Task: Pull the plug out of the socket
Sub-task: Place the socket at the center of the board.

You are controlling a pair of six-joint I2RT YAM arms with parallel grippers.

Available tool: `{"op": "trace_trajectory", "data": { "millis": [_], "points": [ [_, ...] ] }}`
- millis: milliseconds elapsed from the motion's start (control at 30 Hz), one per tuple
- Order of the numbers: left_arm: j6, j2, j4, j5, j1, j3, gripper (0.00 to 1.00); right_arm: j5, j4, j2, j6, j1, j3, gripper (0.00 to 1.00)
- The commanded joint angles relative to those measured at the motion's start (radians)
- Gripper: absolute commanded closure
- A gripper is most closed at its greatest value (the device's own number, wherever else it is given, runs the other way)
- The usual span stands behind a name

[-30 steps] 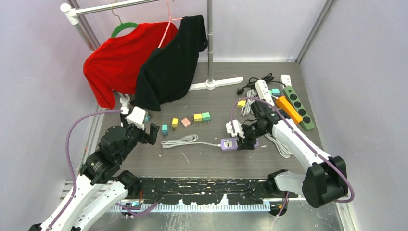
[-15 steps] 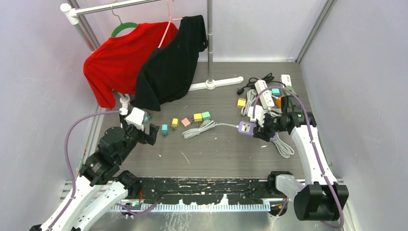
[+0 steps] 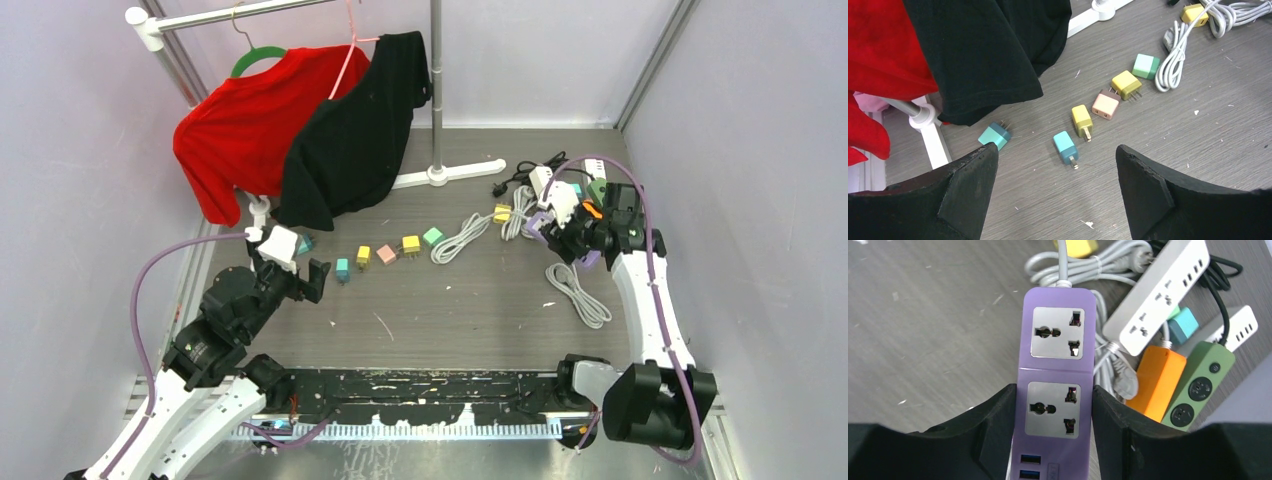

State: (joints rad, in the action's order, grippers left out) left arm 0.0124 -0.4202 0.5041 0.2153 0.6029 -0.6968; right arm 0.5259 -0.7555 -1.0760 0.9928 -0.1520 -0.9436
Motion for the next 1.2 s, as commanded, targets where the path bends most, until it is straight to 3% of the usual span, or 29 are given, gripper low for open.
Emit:
{"op": "trace_trajectory", "data": {
  "millis": [0,267,567,667,767,933,1033,1167],
  "points": [
    [0.012,0.011,-0.069,-0.016,0.003,-0.004,0.13,-0.100,0.253,-0.074,-0.148,-0.012,-0.068,0.99],
    [0.012,0.009,-0.072,-0.020,0.003,-0.003,0.13,-0.279,0.529,-0.220,-0.368,-0.037,-0.073,0.99],
    [0.009,0.011,-0.072,-0.028,0.002,-0.003,0.13,-0.342,0.630,-0.359,-0.600,-0.112,-0.069,0.95],
    [0.008,0.011,-0.071,-0.030,0.003,-0.004,0.13,-0.372,0.664,-0.382,-0.653,-0.116,-0.061,0.90],
    [0.008,0.011,-0.072,-0.030,0.003,-0.004,0.13,-0.406,0.686,-0.397,-0.695,-0.119,-0.062,0.81],
    [0.008,0.012,-0.072,-0.031,0.003,-0.004,0.13,-0.390,0.664,-0.401,-0.711,-0.127,-0.067,0.37],
    [0.005,0.010,-0.070,-0.031,0.003,-0.004,0.13,-0.352,0.631,-0.373,-0.717,-0.132,-0.074,0.19],
    [-0.023,-0.001,-0.061,-0.036,0.003,-0.019,0.06,-0.313,0.559,-0.315,-0.748,-0.134,-0.106,0.08]
  ]
}}
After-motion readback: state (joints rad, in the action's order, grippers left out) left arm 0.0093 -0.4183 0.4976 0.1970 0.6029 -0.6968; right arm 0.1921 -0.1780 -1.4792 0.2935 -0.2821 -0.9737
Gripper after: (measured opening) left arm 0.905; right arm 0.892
